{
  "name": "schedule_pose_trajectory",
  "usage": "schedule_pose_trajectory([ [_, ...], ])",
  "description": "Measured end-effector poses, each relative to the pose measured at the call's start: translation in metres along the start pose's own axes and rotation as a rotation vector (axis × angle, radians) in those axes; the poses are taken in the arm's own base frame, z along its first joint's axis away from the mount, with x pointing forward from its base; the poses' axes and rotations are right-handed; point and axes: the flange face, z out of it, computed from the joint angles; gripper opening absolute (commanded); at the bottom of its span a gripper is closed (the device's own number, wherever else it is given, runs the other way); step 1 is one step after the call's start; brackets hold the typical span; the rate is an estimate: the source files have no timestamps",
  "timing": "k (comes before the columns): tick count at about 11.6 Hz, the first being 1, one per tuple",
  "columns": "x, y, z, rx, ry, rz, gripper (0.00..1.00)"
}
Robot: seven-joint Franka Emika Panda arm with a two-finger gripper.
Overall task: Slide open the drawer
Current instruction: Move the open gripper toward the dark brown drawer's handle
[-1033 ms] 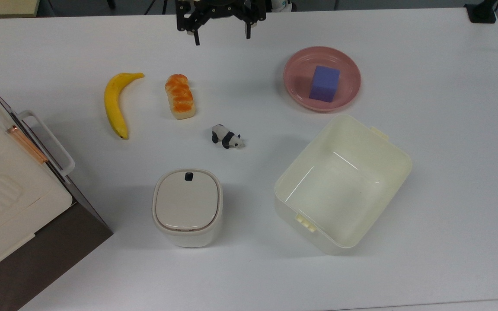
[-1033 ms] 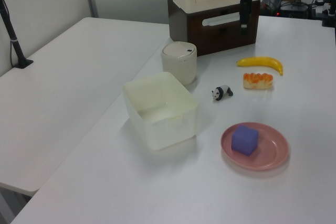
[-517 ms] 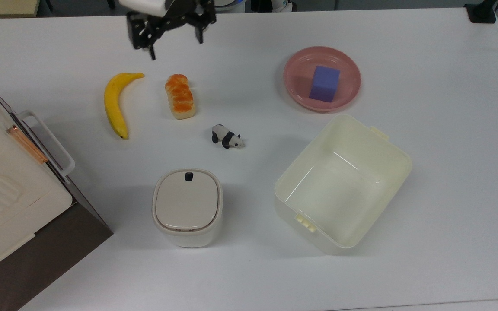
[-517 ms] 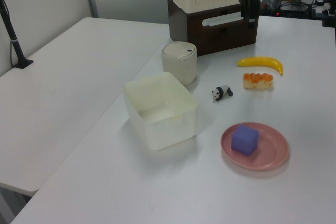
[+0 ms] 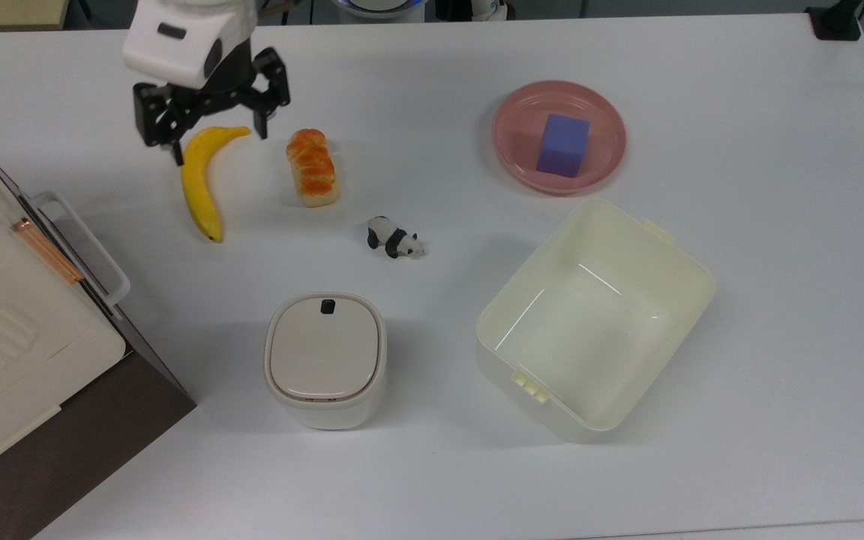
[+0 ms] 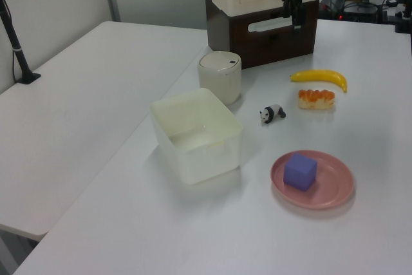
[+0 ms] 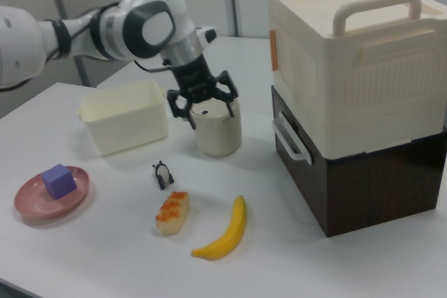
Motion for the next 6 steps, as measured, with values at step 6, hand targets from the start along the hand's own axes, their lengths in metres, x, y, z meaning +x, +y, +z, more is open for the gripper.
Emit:
schedule_pose_trajectory([
  [6, -0.015, 0.045, 0.033, -0.123, 0.021, -0.109, 1.0],
])
